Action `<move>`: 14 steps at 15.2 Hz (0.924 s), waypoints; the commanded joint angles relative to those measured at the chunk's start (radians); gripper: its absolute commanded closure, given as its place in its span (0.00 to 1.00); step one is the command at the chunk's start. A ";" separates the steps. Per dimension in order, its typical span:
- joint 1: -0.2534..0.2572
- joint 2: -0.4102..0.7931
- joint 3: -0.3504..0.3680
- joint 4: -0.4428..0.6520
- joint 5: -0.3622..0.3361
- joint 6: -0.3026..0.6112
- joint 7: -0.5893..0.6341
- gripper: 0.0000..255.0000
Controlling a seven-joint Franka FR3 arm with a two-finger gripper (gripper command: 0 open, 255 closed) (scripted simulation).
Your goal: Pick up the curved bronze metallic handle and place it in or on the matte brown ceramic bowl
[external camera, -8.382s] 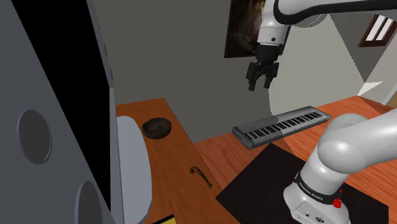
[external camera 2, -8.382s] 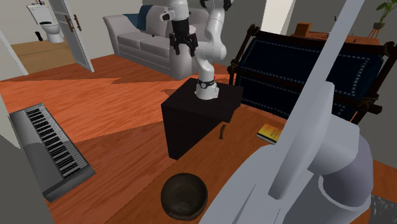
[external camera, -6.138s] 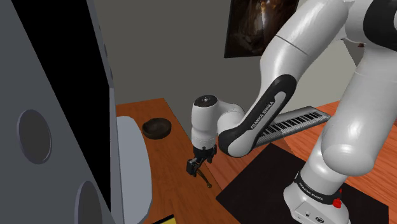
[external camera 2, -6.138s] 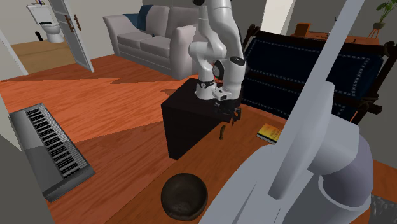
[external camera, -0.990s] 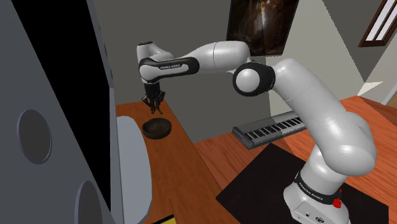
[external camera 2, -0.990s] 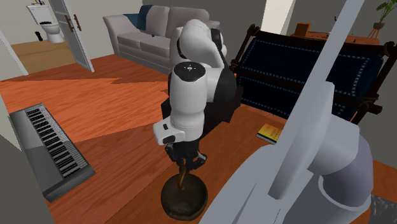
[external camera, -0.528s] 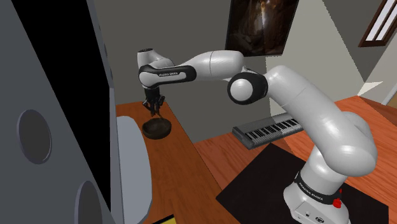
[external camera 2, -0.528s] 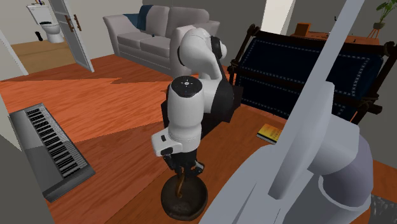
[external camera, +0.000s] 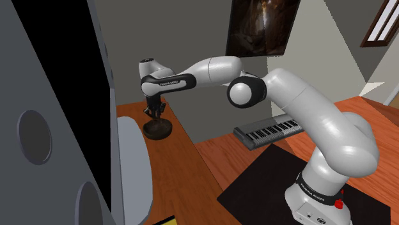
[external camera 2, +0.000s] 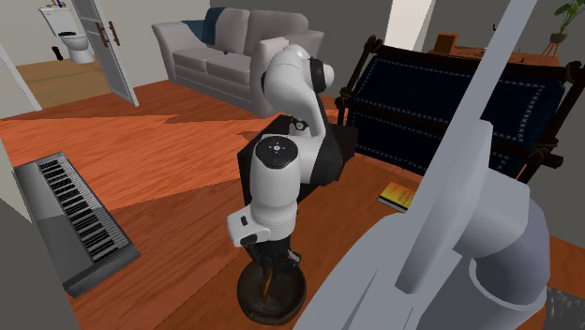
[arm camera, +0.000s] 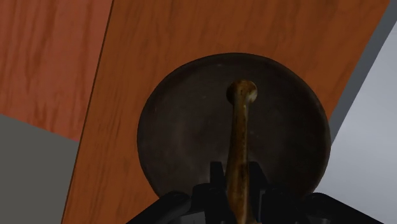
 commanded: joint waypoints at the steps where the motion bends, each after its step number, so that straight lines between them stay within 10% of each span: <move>1: -0.004 0.003 -0.001 -0.020 -0.002 0.024 0.003 1.00; 10: -0.004 0.010 -0.002 -0.022 -0.003 0.032 0.004 1.00; 11: -0.004 0.010 -0.002 -0.022 -0.003 0.032 0.004 0.00; 14: -0.004 0.010 -0.002 -0.022 -0.003 0.032 0.004 0.00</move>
